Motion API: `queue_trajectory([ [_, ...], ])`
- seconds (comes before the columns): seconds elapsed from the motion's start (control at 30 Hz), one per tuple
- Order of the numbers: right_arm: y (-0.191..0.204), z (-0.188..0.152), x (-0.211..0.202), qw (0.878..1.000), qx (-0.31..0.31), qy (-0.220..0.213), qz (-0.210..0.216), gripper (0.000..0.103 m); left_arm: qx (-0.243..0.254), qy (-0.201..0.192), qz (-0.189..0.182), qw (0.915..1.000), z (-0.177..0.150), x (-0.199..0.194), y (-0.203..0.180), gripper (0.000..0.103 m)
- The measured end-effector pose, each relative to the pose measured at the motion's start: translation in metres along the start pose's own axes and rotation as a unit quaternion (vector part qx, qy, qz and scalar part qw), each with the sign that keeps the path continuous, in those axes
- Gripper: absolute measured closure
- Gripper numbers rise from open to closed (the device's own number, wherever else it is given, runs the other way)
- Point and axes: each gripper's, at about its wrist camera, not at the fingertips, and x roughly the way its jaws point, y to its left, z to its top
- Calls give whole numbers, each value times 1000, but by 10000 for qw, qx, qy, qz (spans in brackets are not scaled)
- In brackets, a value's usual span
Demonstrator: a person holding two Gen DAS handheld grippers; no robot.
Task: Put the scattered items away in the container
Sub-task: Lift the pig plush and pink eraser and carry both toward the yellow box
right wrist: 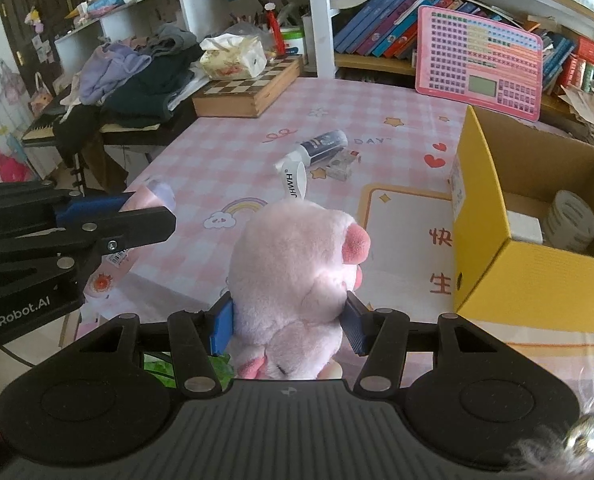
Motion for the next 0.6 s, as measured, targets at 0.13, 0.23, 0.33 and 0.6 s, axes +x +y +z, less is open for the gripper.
queue_trajectory([
  [0.13, 1, -9, -9, 9999, 103, -37, -114, 51, 105, -11, -170, 9998, -1, -3, -7, 90],
  [0.23, -1, -16, -16, 9995, 209, -58, -233, 51, 202, -6, -346, 9992, -1, -2, -14, 90],
  [0.33, -6, -23, -23, 9987, 350, -69, -366, 51, 296, -3, -520, 9982, -1, -1, -21, 90],
  [0.6, -24, -40, -45, 9947, 706, -86, -747, 51, 532, 17, -1012, 9934, 2, 7, -42, 90],
])
